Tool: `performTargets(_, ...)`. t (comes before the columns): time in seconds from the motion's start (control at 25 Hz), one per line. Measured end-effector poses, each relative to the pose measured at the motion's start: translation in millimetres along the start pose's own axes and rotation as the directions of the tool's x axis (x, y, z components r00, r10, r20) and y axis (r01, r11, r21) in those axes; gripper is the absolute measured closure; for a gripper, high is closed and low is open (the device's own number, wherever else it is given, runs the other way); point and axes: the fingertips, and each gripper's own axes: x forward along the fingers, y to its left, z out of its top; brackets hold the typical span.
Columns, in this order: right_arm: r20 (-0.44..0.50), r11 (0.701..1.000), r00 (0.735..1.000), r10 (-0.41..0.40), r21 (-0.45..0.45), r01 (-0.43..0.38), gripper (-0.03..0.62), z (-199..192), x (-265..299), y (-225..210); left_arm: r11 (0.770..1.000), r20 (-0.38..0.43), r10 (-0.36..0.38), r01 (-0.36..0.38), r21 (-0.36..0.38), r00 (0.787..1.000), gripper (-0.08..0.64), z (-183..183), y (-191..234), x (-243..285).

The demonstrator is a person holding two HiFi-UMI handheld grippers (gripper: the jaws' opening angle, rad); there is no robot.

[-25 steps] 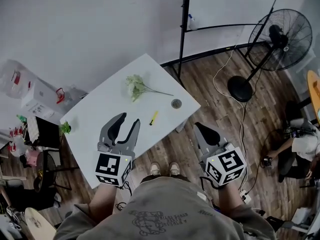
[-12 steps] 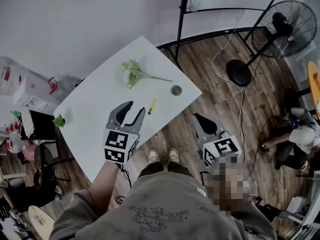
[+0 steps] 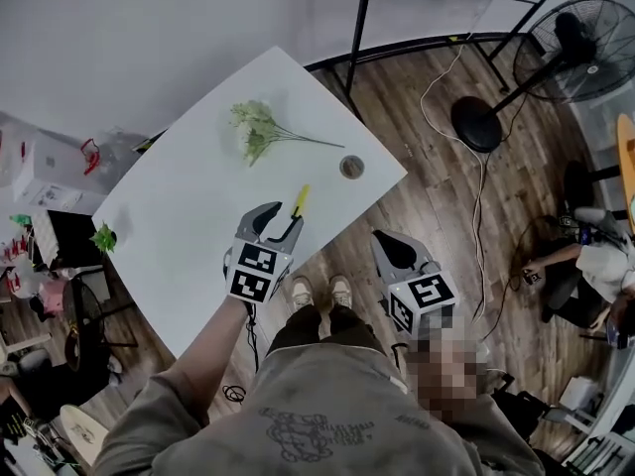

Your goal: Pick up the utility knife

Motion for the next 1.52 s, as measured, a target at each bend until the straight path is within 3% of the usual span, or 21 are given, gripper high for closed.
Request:
performTargets(0.32, -0.097, 1.000, 0.995, -0.007, 0.018, 0.009, 0.564, -30, 41, -5, 0.997, -0.098, -0.040, 0.034, -0.063, 0.994, 0.387, -41, 14, 54)
performTargets(0.8, -0.193, 1.000, 0.981, -0.014, -0.006, 0.013, 0.565, -58, 61, -7, 0.996, -0.254, -0.074, 0.057, -0.072, 0.964, 0.410, -108, 17, 108)
performTargets(1.04, -0.188, 1.000, 0.982, -0.007, 0.005, 0.008, 0.564, -57, 68, -10, 0.991, -0.295, -0.103, 0.074, -0.109, 0.950, 0.410, -120, 19, 127)
performTargets(1.28, -0.186, 1.000, 0.983, 0.000, 0.027, 0.005, 0.563, -58, 68, -12, 0.995, -0.289, -0.062, 0.037, -0.093, 0.955, 0.494, -123, 28, 128)
performTargets(1.52, -0.165, 0.998, 0.986, 0.002, 0.061, 0.008, 0.563, -53, 61, -13, 0.996, -0.288, -0.062, 0.042, -0.077, 0.956, 0.495, -114, 24, 125)
